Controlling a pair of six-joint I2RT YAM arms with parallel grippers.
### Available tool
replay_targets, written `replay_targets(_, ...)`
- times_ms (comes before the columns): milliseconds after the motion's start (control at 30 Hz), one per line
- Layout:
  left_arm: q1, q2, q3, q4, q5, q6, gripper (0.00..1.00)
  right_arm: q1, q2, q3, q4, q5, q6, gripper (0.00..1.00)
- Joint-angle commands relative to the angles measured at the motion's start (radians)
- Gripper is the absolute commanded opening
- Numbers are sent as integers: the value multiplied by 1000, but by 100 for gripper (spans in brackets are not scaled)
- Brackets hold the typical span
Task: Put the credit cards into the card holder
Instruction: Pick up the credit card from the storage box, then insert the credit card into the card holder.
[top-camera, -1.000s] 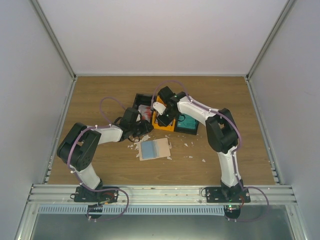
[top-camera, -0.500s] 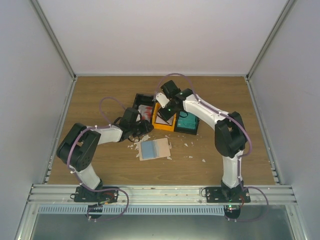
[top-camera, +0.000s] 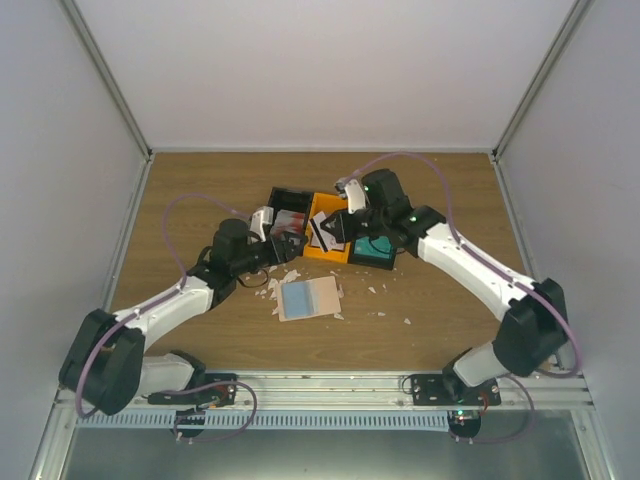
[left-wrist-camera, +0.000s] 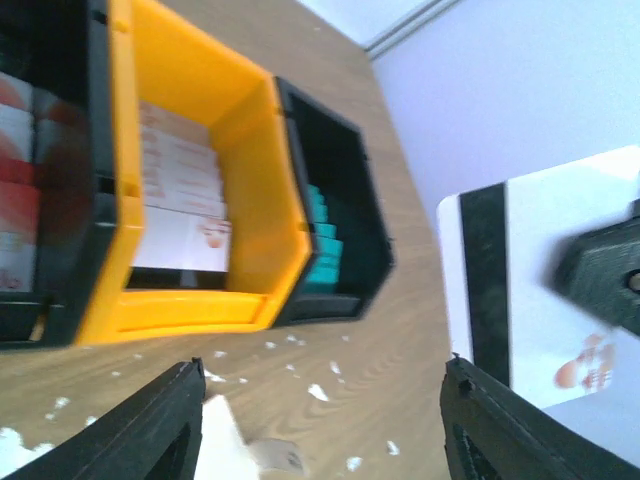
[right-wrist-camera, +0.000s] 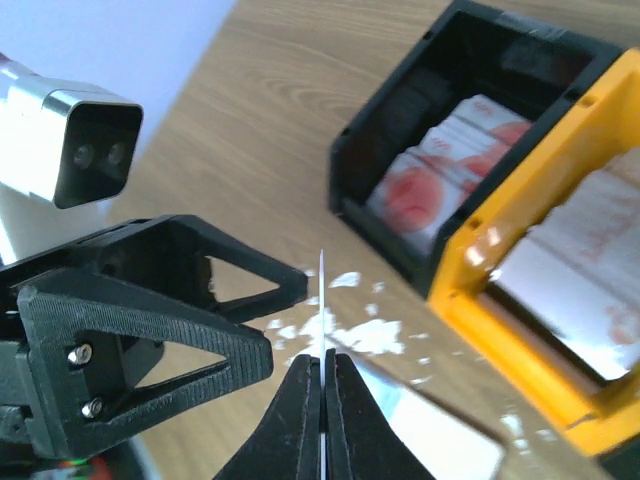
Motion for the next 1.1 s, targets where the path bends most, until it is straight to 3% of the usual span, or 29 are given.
replay_targets(0,3,-113,-31,52,118,6,68,-8,-94,-147,223,-172,309,0)
replay_targets(200,5,-173,-33,83,355,-54,74,-8,-177,-339,529,-353,541,1)
replay_targets(367,4,-177,-41,75,420,-127,62,-8,-216,-432,681,-424,645,0)
replay_targets(600,4,-211,-64,65,433,-166,48,-8,-277,-533,811,-438,729,0)
replay_targets(933,2,-256,-82,-30,385,-119,59,-9,-320,-568,802,-414,727,0)
replay_targets(1067,3,-239,-92,38,437,-149,51,-9,-326,-591,824,-422,736,1)
